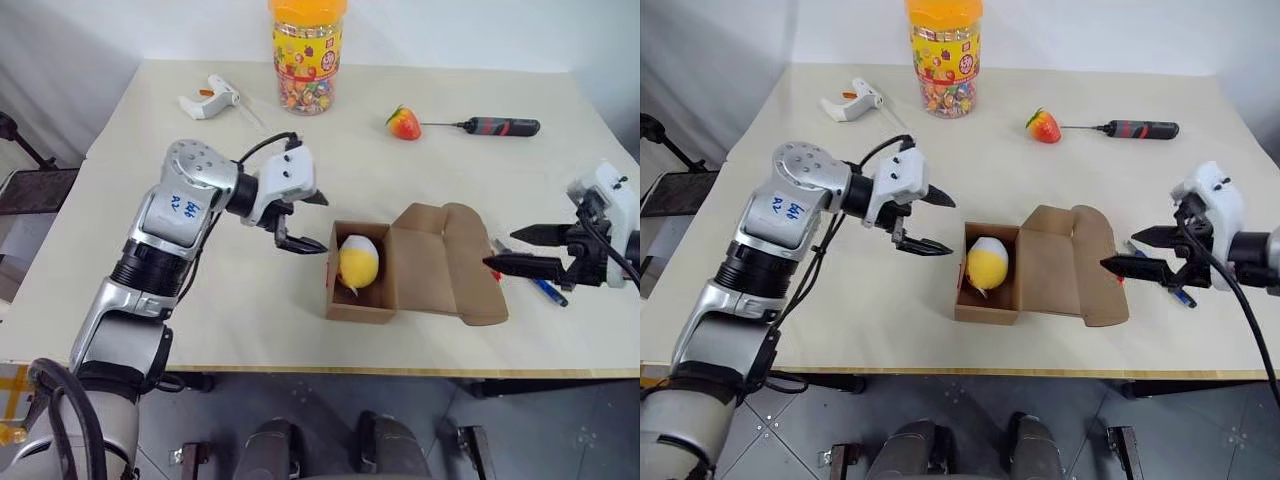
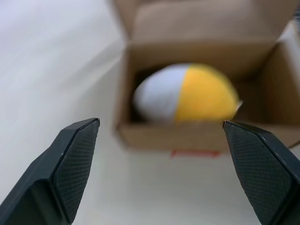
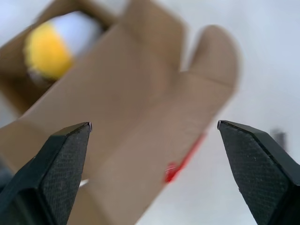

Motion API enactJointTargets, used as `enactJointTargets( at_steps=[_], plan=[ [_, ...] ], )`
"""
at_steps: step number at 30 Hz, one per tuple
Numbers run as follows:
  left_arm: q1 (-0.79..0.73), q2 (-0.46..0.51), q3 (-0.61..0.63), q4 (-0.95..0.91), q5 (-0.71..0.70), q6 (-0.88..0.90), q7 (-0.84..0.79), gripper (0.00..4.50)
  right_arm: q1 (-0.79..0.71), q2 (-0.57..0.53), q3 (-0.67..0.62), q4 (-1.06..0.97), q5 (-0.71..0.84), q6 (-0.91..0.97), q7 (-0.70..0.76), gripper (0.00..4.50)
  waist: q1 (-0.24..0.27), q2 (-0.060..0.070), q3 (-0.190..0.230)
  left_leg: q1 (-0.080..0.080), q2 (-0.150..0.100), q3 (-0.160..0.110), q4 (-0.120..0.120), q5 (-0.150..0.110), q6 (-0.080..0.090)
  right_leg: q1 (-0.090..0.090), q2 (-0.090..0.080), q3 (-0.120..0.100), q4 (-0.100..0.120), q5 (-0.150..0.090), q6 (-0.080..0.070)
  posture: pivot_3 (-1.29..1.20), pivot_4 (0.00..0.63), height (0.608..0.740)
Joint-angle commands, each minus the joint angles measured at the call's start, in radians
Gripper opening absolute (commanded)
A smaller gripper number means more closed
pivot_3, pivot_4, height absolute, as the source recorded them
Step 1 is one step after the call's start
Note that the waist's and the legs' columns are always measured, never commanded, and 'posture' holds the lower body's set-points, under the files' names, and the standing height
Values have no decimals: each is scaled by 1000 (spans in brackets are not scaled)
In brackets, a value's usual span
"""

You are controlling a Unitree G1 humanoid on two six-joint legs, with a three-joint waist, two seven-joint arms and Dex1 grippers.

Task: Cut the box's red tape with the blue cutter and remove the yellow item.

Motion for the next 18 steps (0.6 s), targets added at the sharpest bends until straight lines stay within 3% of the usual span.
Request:
enactJointTargets(
  at_steps=[1, 7, 12, 18],
  plan=[
    [-41, -49, -81, 6, 17, -86, -43, 4477, 39, 45, -97, -66, -18, 2, -47, 4500, -1, 0, 0, 0, 0, 0, 0, 0, 0, 0, 0, 0, 0, 0, 0, 0, 150, 740],
    [-79, -93, -179, 151, 101, -235, -66, 4477, 139, 125, -217, -176, 6, 64, -125, 4500, 0, 0, 0, 0, -1, 0, 0, 0, 0, 0, 0, 0, 0, 0, 0, 0, 150, 740],
    [-120, -144, -185, 284, 138, -311, -35, 2966, 190, 180, -305, -243, 40, 114, -180, 4500, 3, 0, 0, 1, -1, -2, 0, 0, 0, 1, 0, 1, 0, 0, 0, 0, 150, 740],
    [-145, -183, -110, 310, 89, -309, -18, 1111, 215, 196, -332, -268, 56, 135, -197, 4500, 6, 0, 0, 1, -2, -3, 1, 0, 1, 1, -1, 1, 0, 1, 1, 0, 150, 740]
  ],
)
